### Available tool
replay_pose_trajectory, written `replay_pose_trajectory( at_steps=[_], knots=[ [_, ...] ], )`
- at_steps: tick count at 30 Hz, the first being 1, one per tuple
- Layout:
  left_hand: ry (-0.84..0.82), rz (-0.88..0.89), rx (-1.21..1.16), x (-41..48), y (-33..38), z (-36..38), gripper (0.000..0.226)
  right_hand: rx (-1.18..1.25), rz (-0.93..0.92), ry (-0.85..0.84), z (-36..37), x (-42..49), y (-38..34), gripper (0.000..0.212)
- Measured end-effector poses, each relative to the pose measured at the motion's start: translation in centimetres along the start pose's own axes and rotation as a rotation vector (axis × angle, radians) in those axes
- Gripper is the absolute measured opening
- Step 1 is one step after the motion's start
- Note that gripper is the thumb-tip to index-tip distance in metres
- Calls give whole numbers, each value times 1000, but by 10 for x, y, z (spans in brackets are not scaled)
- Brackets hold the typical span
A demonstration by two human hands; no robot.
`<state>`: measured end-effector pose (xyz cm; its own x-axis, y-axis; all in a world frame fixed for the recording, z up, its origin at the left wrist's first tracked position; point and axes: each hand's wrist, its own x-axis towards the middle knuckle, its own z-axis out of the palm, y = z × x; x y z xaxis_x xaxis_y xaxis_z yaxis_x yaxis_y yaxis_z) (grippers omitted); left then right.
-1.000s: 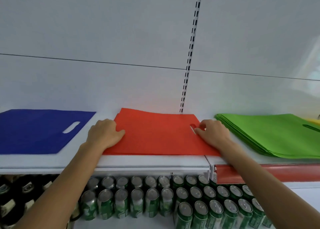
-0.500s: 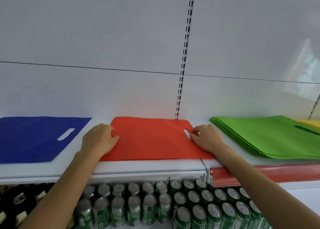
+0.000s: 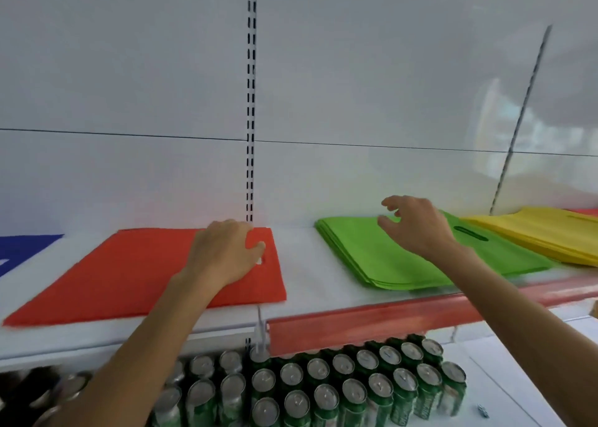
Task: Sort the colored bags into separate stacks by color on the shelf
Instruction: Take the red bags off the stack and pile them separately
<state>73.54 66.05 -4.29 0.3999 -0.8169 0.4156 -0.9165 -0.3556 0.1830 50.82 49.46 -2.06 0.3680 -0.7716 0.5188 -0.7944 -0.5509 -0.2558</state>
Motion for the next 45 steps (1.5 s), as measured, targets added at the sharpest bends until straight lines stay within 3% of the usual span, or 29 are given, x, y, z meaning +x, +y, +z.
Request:
replay_pose_trajectory(
  at_steps=[11, 27, 35, 40, 45],
  knots=[
    [22, 16, -135, 27, 246, 60, 48, -43, 33, -61, -63, 19, 250, 43],
    [-12, 178, -129, 102, 502, 117, 45, 13, 127, 10, -110, 66, 497, 39],
    [43, 206, -233, 139, 714, 185, 45, -41, 92, 18, -154, 108, 711, 37],
    [-28, 201, -286, 164, 836, 226, 42, -83, 155, -16, -180, 137, 840, 28],
    [-124, 139, -246, 197, 908, 272, 39, -35, 188, -38, -191, 164, 928, 28]
  ],
)
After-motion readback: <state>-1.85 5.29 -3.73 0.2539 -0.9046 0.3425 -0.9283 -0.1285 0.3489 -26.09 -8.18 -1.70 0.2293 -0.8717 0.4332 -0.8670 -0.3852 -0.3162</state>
